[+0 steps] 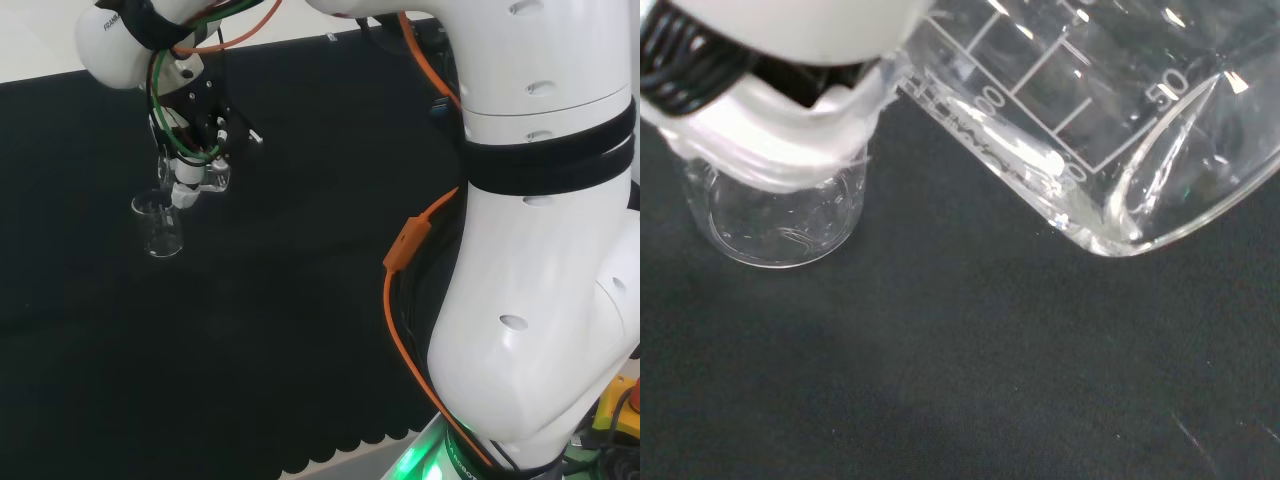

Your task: Pour the water from the handheld beaker into the one on the table.

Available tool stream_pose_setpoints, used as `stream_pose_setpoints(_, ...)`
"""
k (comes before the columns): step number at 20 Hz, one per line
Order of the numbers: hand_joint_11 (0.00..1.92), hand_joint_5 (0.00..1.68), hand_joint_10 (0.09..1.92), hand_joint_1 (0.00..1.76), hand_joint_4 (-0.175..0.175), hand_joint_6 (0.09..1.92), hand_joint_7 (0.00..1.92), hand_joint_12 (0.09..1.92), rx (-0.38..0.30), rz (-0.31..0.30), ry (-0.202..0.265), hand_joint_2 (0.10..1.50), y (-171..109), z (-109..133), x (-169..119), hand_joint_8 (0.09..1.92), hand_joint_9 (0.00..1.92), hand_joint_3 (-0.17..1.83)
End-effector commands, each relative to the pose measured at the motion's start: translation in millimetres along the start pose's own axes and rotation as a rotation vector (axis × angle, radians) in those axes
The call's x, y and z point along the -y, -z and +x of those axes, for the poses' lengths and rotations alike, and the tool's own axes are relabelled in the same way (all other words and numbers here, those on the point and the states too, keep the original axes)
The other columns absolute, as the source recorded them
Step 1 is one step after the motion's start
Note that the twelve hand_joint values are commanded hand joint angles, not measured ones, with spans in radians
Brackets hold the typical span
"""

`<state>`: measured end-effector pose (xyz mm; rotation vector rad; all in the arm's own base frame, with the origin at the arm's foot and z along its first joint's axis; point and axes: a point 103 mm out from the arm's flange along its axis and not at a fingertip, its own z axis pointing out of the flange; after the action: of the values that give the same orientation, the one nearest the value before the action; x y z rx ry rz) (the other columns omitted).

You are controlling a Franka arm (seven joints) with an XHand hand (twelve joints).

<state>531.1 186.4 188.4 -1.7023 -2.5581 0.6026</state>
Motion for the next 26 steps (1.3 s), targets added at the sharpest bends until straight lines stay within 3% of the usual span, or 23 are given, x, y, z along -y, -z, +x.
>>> stream_pose_setpoints(1,1.41,1.38,0.09,1.18,0.042,0.45,1.84,0.74,0.011,-0.003,0.006,0.66,3,2,0,0.09,1.71,0.58)
stream_pose_setpoints(7,1.41,1.37,0.09,1.18,0.034,0.47,1.84,0.73,0.046,0.038,0.007,0.66,4,2,-3,0.09,1.71,0.6)
stream_pose_setpoints(18,1.41,1.37,0.09,1.18,0.032,0.48,1.84,0.73,0.086,0.05,0.017,0.65,9,9,-3,0.09,1.72,0.61)
stream_pose_setpoints(26,1.41,1.37,0.09,1.18,0.033,0.49,1.84,0.73,0.157,0.061,0.014,0.65,8,17,-3,0.09,1.72,0.61)
